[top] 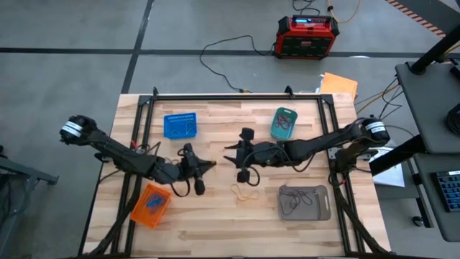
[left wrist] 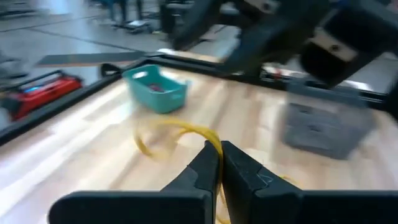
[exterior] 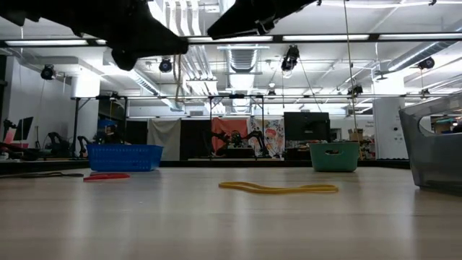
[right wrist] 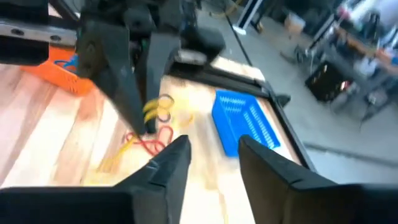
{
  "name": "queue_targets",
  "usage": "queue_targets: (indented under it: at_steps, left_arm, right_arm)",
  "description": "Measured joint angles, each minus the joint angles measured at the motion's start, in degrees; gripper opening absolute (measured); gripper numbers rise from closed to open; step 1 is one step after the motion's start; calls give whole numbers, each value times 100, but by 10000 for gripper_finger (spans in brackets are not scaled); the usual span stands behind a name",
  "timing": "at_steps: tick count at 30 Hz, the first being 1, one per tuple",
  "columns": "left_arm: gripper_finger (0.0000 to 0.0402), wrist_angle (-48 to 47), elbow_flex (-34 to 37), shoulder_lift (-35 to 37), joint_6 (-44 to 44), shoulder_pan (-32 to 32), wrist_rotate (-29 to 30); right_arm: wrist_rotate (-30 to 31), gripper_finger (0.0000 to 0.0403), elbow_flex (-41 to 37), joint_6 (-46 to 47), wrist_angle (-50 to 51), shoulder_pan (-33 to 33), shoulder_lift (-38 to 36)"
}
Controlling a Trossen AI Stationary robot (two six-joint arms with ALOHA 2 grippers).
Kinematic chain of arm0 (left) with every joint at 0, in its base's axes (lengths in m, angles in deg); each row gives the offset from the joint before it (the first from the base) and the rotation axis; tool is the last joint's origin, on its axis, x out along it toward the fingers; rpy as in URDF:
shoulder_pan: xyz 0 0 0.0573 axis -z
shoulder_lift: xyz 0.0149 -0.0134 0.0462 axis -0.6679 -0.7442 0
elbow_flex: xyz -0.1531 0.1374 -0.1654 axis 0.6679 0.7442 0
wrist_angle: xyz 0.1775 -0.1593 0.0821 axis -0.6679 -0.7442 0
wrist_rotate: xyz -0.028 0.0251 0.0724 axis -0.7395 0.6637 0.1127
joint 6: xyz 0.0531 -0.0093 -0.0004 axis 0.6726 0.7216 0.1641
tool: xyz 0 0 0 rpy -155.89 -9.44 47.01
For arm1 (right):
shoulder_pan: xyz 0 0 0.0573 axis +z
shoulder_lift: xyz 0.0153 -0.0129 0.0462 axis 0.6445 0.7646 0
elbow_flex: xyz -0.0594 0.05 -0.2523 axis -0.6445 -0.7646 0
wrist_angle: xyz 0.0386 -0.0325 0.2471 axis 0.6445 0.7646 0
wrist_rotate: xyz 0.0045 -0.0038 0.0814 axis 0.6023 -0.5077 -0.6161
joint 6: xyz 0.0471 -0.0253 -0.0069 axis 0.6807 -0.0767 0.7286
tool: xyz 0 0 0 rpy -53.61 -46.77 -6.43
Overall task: Sort rubber bands into baskets
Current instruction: Put the right yellow rubber band into the left blue bin, then put the orange rubber band into right blue bin
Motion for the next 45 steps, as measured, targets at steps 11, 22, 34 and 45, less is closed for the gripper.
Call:
queue_targets:
  at_steps: [11,22,34,45]
  left_arm:
    - [0,-3186,0,1784,-1224,-1796,640]
    - [0,-4724,0,1639,-1649,-4136,-231]
    - [29,-4900,0,869,-1726,-4350,-493]
    - [121,-4995,-13,930,-1895,-4251,-859]
  right_arm:
    - [-15,186,-170,820,777,-351,-118]
    - [-17,187,-293,1000,756,-363,-51]
    - [-19,185,-343,1120,763,-363,-52]
    - [-20,185,-368,1146,823,-360,-53]
